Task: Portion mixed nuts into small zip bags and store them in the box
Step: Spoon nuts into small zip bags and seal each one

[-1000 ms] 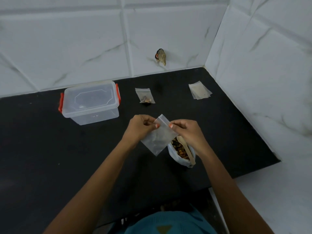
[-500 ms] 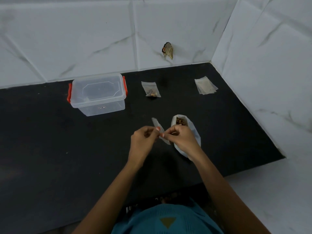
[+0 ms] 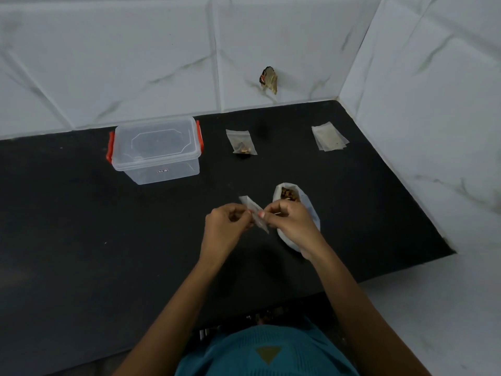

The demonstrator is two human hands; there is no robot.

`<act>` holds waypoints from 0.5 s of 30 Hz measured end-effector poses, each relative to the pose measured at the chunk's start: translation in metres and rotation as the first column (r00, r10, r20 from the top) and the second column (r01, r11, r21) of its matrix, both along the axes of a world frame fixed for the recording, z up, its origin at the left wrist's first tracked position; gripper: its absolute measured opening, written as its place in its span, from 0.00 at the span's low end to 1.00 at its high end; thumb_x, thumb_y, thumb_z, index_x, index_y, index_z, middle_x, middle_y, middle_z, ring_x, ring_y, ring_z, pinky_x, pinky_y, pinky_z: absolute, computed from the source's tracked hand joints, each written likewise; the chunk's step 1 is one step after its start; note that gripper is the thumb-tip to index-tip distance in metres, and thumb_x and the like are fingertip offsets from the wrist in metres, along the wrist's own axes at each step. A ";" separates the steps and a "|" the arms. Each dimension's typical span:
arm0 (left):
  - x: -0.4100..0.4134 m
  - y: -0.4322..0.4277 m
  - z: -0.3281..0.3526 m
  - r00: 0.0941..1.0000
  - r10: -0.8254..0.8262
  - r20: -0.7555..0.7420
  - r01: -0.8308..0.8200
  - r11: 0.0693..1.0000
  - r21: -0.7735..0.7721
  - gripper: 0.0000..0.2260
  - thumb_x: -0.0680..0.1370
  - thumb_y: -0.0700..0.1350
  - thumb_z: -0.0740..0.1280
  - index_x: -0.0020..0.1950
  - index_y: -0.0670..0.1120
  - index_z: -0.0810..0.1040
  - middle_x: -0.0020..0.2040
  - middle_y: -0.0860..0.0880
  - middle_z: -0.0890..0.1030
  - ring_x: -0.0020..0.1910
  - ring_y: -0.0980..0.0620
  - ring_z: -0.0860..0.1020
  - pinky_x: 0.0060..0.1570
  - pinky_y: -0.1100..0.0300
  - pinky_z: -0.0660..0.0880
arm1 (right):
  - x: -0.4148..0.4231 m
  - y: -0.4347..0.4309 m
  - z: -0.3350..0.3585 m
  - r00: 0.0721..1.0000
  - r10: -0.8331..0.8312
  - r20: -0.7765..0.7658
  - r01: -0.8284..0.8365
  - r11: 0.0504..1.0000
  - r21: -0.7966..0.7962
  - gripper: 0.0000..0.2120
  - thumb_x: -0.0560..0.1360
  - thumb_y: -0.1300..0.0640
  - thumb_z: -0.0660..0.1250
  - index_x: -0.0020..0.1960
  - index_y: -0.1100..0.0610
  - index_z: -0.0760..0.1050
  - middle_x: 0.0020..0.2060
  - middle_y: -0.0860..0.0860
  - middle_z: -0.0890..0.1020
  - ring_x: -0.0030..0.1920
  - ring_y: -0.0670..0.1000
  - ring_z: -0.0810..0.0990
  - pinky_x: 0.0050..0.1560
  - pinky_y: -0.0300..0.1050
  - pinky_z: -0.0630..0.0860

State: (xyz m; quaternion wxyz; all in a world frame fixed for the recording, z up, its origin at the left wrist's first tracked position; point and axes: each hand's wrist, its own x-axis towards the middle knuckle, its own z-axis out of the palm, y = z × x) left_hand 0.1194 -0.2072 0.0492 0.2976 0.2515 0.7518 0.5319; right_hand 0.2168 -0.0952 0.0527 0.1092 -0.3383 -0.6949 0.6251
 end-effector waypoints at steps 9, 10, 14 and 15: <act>0.015 0.006 0.002 1.000 0.021 0.014 -0.021 1.000 0.001 0.05 0.76 0.46 0.67 0.47 0.46 0.74 0.44 0.46 0.80 0.39 0.52 0.82 0.39 0.61 0.80 | -0.004 -0.010 0.003 1.000 -0.020 -0.016 0.023 0.980 0.196 0.04 0.73 0.63 0.68 0.45 0.56 0.74 0.38 0.45 0.78 0.41 0.41 0.78 0.42 0.31 0.76; 0.015 0.005 0.002 0.999 0.032 0.012 -0.032 0.999 0.000 0.03 0.76 0.44 0.66 0.47 0.45 0.74 0.44 0.46 0.80 0.38 0.53 0.82 0.37 0.64 0.80 | -0.004 -0.011 0.003 0.999 -0.028 -0.019 0.031 0.978 0.209 0.05 0.73 0.63 0.68 0.45 0.57 0.74 0.37 0.45 0.77 0.40 0.40 0.77 0.41 0.29 0.76; 0.012 0.001 0.001 0.995 0.057 -0.087 -0.064 0.994 -0.087 0.05 0.76 0.38 0.66 0.45 0.48 0.74 0.45 0.48 0.80 0.38 0.58 0.79 0.37 0.68 0.77 | 0.001 -0.006 0.002 0.990 -0.139 0.027 0.120 0.925 0.360 0.08 0.72 0.67 0.67 0.45 0.55 0.73 0.39 0.46 0.77 0.38 0.38 0.75 0.39 0.23 0.71; 0.011 0.000 0.001 0.986 0.041 -0.164 -0.063 0.990 -0.128 0.07 0.74 0.38 0.68 0.47 0.48 0.74 0.49 0.50 0.78 0.40 0.59 0.78 0.38 0.68 0.77 | 0.003 -0.005 0.002 0.987 -0.155 0.041 0.127 0.913 0.389 0.09 0.71 0.67 0.67 0.45 0.55 0.73 0.40 0.46 0.76 0.38 0.39 0.75 0.40 0.22 0.70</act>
